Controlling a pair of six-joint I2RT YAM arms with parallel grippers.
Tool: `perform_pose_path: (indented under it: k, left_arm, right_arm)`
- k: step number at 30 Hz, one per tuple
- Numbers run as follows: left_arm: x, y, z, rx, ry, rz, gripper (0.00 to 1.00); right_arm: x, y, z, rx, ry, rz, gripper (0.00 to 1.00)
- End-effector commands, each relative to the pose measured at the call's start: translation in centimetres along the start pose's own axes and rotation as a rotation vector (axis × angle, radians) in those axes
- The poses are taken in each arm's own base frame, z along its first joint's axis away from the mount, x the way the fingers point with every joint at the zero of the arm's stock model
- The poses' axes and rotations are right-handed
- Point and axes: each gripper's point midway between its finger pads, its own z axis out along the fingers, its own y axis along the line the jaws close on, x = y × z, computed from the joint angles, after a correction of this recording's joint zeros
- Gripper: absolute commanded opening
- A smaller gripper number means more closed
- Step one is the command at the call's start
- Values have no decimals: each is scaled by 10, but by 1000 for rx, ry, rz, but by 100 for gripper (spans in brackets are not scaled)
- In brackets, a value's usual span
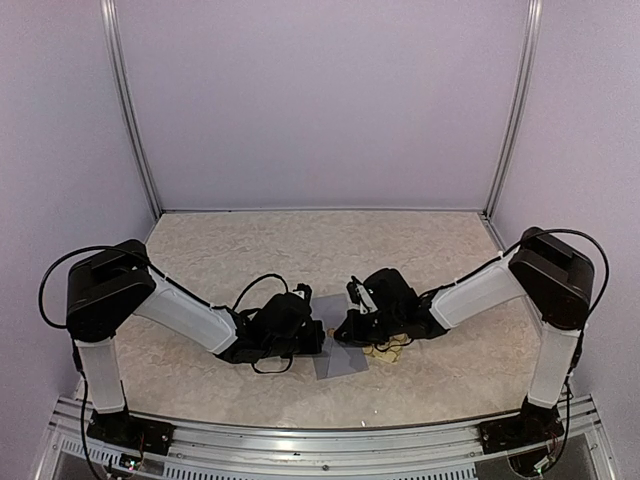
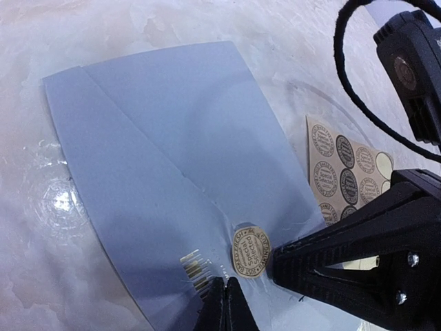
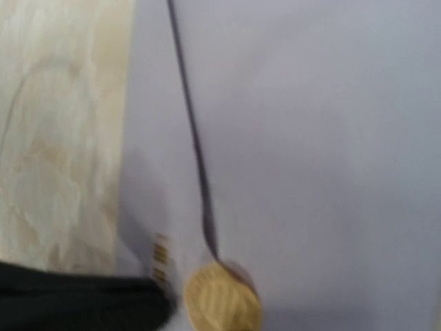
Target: Place the letter into the envelope and seal it
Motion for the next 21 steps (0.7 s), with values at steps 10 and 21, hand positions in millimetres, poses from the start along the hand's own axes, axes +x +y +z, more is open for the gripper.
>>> perform_pose_path:
  k: [10, 21]
  left_arm:
    - [52, 53, -9, -155, 167, 125, 0]
    - [54, 51, -9, -148, 172, 129, 0]
  right_arm:
    - [9, 0, -28, 31, 50, -63, 0]
    - [-13, 24, -8, -29, 31, -132, 0]
